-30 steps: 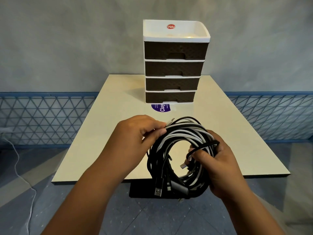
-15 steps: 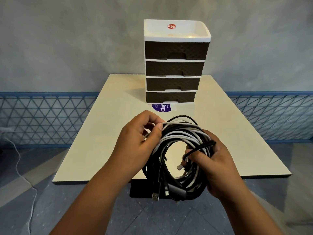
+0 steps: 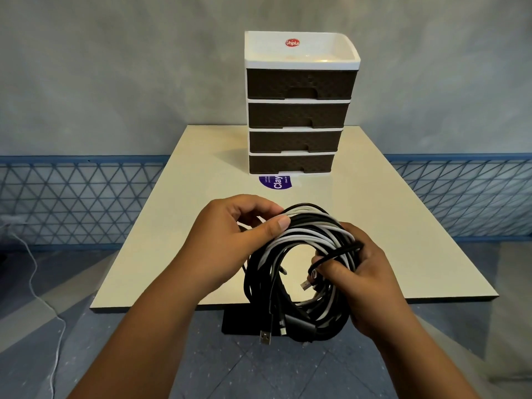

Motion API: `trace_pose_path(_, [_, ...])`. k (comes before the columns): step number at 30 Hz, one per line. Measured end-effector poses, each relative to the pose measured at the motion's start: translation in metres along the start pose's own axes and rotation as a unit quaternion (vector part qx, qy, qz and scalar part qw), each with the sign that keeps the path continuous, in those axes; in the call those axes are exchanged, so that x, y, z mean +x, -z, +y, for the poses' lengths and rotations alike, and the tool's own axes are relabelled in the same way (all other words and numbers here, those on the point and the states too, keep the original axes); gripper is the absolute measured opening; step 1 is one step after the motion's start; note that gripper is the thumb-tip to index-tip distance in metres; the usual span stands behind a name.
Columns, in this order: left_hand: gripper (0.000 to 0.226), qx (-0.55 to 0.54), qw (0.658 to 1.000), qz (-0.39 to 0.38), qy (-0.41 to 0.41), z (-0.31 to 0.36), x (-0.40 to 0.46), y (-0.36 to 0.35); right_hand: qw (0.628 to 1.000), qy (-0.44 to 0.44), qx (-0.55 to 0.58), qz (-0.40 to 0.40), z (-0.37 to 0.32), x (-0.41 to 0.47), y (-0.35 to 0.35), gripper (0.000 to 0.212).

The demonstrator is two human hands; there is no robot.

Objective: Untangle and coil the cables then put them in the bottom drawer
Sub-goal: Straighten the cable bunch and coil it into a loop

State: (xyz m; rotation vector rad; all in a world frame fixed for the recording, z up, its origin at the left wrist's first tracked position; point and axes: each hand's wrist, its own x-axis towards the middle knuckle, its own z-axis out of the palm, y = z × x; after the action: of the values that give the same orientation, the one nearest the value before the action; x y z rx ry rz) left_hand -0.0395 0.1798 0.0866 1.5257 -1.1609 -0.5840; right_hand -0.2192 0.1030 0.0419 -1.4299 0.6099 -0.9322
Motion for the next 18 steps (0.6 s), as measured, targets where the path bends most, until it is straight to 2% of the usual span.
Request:
trace_pose_path(6, [0.011,0.044,0.998,-0.035,0.004,-0.003,0.004,0.010,0.998,0.010,-0.053,-0.019,0.002,-0.001,0.001,0.042])
trace_pose_path(10, [0.010,0.154,0.987,-0.041,-0.031,-0.006,0.004,0.014,0.997,0.018,-0.063,-0.031,0.001,-0.002,-0.001,0.040])
trace_pose_path(14, [0.014,0.259,0.960,-0.034,-0.101,-0.012,0.001,0.008,0.998,0.010,-0.052,-0.024,0.004,-0.002,-0.003,0.041])
trace_pose_path(16, [0.015,0.256,0.959,-0.020,-0.118,-0.014,0.000,0.002,0.999,0.008,-0.041,-0.018,0.005,0.000,-0.003,0.040])
trace_pose_path(18, [0.015,0.197,0.975,-0.011,-0.098,-0.017,0.000,-0.002,0.999,0.006,-0.033,-0.015,0.005,0.002,-0.002,0.039])
